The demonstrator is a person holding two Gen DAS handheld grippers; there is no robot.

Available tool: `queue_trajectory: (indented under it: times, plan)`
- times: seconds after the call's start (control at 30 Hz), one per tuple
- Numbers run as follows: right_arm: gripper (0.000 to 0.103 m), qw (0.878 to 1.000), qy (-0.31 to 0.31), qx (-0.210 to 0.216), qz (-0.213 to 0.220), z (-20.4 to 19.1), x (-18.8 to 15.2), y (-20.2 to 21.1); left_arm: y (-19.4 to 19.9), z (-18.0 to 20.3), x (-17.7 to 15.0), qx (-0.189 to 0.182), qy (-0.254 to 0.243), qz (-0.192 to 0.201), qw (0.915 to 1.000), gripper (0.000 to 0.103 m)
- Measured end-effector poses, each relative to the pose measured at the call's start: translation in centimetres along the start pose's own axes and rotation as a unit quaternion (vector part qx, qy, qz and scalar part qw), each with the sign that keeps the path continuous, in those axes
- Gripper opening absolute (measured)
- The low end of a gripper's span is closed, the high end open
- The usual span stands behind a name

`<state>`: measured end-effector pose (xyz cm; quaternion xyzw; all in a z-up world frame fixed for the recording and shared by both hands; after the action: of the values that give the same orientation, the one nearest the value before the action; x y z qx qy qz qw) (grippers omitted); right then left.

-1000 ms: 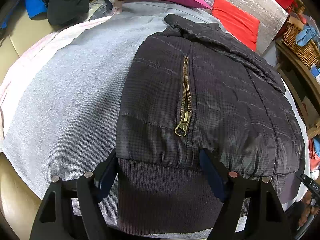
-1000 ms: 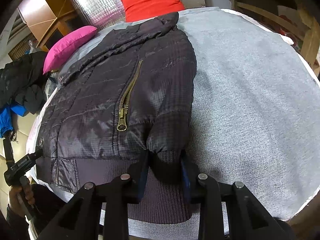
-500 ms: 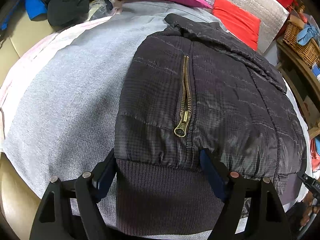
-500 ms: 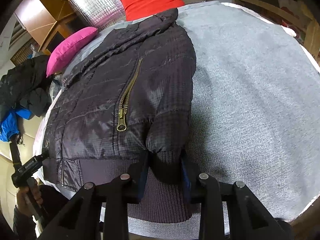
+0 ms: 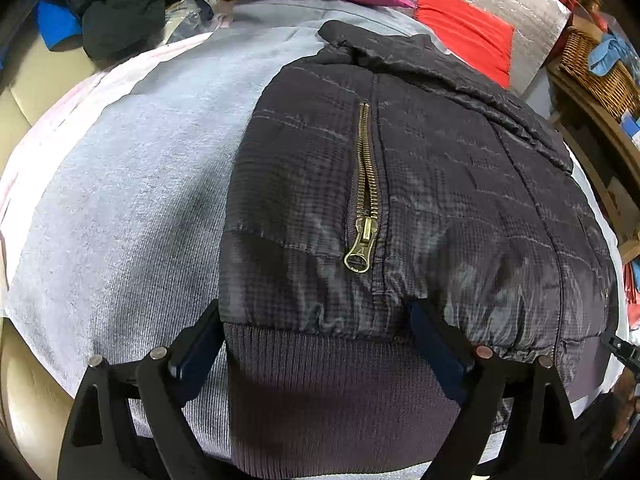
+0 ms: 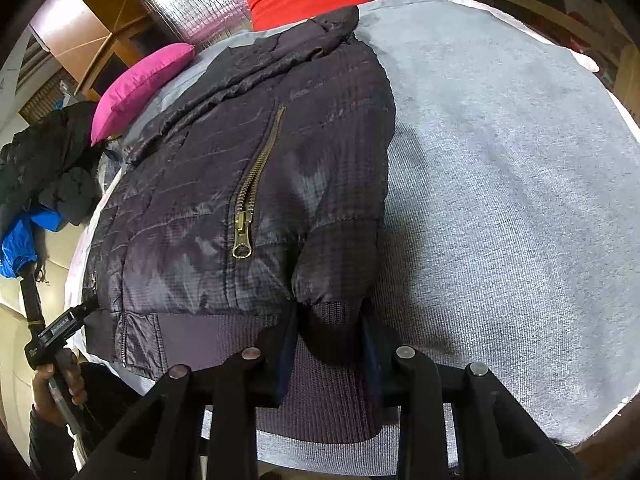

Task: Fold large clothes
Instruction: 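Hold the ribbed hem with both tools and lift it slightly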

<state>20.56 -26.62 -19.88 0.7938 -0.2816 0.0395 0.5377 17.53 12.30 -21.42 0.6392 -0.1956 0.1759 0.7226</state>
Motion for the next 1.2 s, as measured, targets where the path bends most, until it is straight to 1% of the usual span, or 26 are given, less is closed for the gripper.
queue_trajectory:
  times: [0.33,0.37,0.4,0.43,0.5,0.53,0.57,0.6,0.67,0.7,0.73,0.77,0.8,0.93,1.03,1.07,1.1,1.13,1.2]
  plan:
    - [0.030,1.000,-0.001,0.008,0.002,0.1,-0.1,0.1,0.1,0.2,-0.1,-0.001,-0.005,0.000,1.0000,0.092]
    - [0.030,1.000,-0.001,0.008,0.001,0.1,-0.1,0.1,0.1,0.3,-0.1,-0.003,-0.007,-0.002,1.0000,0.091]
    - [0.027,1.000,-0.001,0.010,0.000,0.1,-0.2,0.2,0.1,0.4,-0.1,-0.004,-0.012,-0.005,0.9999,0.088]
    - [0.024,1.000,-0.006,0.016,-0.003,0.2,-0.2,0.3,0.3,0.5,-0.1,-0.006,-0.016,-0.006,0.9998,0.087]
    - [0.019,0.999,-0.020,0.029,-0.009,0.4,-0.3,0.4,0.4,0.5,-0.1,-0.007,-0.018,-0.010,0.9998,0.081]
    - [0.017,0.999,-0.027,0.037,-0.012,0.5,-0.4,0.5,0.6,0.5,0.0,-0.005,-0.019,-0.010,0.9997,0.074]
    - [0.016,0.998,-0.034,0.045,-0.013,0.6,-0.5,0.5,0.8,0.5,0.1,-0.003,-0.020,-0.008,0.9998,0.065]
    - [0.015,0.997,-0.043,0.054,-0.014,0.8,-0.5,0.6,1.1,0.5,0.2,-0.005,-0.023,-0.004,0.9997,0.061]
    - [0.015,0.996,-0.055,0.070,-0.018,1.0,-0.6,0.8,1.8,0.8,0.3,-0.006,-0.033,0.005,0.9994,0.042]
    - [0.015,0.995,-0.061,0.079,-0.020,1.1,-0.6,0.9,2.3,1.1,0.3,-0.004,-0.043,0.012,0.9990,0.035]
    - [0.014,0.994,-0.065,0.086,-0.021,1.2,-0.7,1.0,2.5,1.3,0.3,-0.002,-0.049,0.015,0.9987,0.032]
    - [0.014,0.993,-0.068,0.093,-0.022,1.2,-0.8,1.1,2.8,1.4,0.3,0.002,-0.052,0.018,0.9985,0.023]
    - [0.014,0.993,-0.069,0.098,-0.021,1.1,-0.8,1.3,3.0,1.2,0.4,0.019,-0.051,0.021,0.9983,0.014]
    - [0.012,0.990,-0.075,0.116,-0.015,1.4,-0.7,2.3,3.7,0.3,0.3,-0.009,-0.027,0.027,0.9992,0.014]
    - [0.012,0.991,-0.069,0.115,-0.017,1.5,-0.8,2.5,4.0,0.5,0.0,-0.012,-0.038,0.031,0.9987,0.014]
    - [0.012,0.991,-0.069,0.114,-0.018,1.6,-0.9,2.5,3.9,0.6,0.1,-0.016,-0.040,0.029,0.9986,0.016]
    - [0.012,0.991,-0.070,0.113,-0.019,1.7,-0.8,2.4,3.7,0.5,0.0,-0.020,-0.037,0.026,0.9988,0.022]
    - [0.012,0.991,-0.073,0.111,-0.021,2.0,-0.7,2.3,3.7,-0.1,-0.1,-0.020,-0.030,0.025,0.9990,0.023]
    - [0.012,0.990,-0.081,0.116,-0.026,2.3,-0.6,1.9,3.3,-1.0,0.3,-0.029,-0.012,0.020,0.9993,0.038]
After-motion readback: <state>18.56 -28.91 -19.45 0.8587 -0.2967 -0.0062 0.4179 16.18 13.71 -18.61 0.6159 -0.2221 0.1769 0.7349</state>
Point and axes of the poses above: each gripper's, at about its wrist camera, not at the fingertips, and y roughly against the way its jaws point, z to its right, x to its top, the point moved 6 cm from there along -y, roughly the way its jaws point, and after that the axes turned 9 degrees about -y, right-handed, at the moved point
